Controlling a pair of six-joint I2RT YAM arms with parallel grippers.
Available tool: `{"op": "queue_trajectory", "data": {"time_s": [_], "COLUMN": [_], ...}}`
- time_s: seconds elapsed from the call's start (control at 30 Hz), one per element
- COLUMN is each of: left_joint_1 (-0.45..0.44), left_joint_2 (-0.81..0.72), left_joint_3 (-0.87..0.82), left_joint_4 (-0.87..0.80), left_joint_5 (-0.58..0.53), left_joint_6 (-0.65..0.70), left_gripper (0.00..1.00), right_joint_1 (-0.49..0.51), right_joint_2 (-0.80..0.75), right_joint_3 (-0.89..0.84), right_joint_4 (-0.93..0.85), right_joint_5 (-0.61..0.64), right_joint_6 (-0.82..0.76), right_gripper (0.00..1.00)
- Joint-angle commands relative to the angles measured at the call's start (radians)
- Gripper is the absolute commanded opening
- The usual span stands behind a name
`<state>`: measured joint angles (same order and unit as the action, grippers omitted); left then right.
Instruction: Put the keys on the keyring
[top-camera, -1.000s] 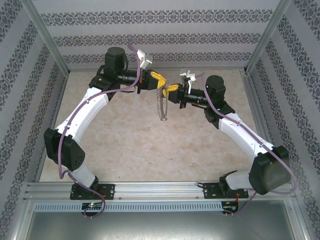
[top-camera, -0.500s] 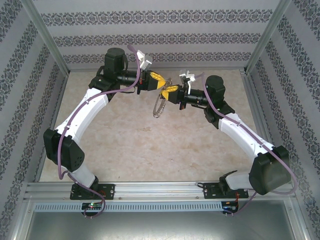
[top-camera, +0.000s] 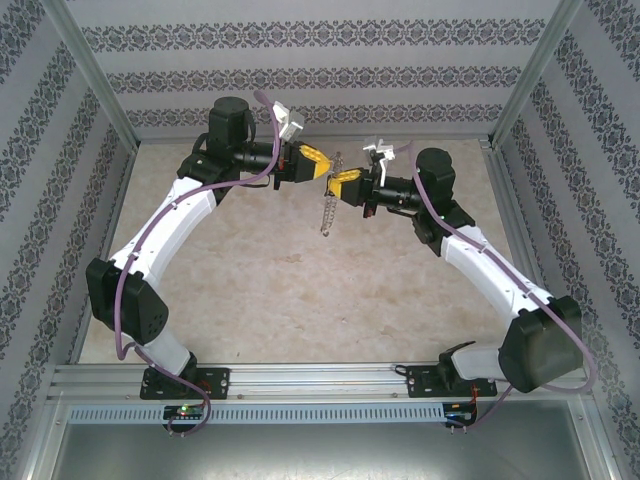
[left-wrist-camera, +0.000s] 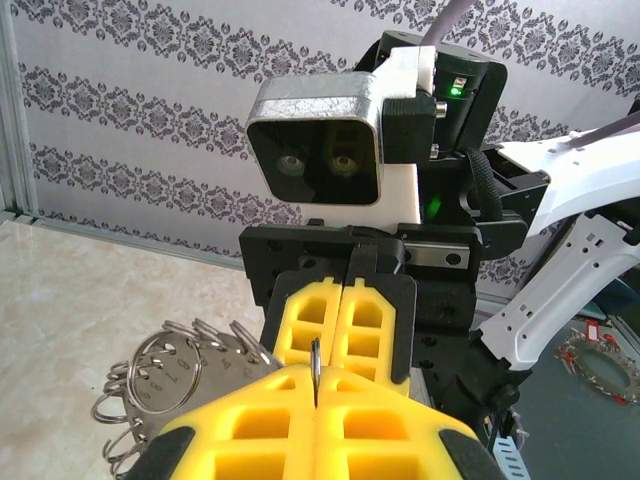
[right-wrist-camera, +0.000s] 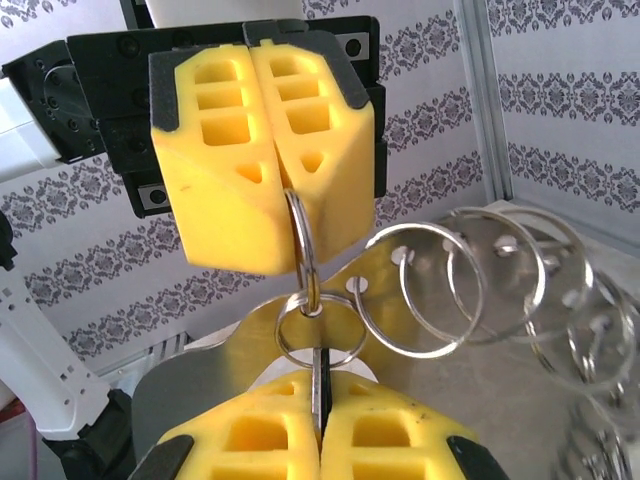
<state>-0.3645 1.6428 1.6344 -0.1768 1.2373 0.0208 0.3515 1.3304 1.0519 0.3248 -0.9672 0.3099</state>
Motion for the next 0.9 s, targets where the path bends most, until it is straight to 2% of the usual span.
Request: {"op": "queue_trajectory", "data": {"time_s": [0.0, 0.4, 0.87], "left_joint_1": [0.012, 0.012, 0.01], "left_joint_2": [-0.038, -0.032, -0.037], "left_joint_3": [-0.008, -0.008, -0.013], "left_joint_4": [0.033, 0.029, 0.024], "left_joint_5": [0.019, 0.016, 0.019], "left_joint_6": [0.01, 0.01, 0.014], "left_gripper": [0.0, 0.0, 0.0], "right_joint_1": [-0.019, -0.017, -0.037], "right_joint_2": [-0.042, -0.018, -0.005], "right_joint_3": [0.044, 0.096, 0.114], "right_joint_4": [0.023, -0.029, -0.081], "right_joint_5": [-0.016, -0.074, -0.047], "right_joint_6": [0.003, 0.008, -0.03], "right_gripper": [0.0, 0.0, 0.0]}}
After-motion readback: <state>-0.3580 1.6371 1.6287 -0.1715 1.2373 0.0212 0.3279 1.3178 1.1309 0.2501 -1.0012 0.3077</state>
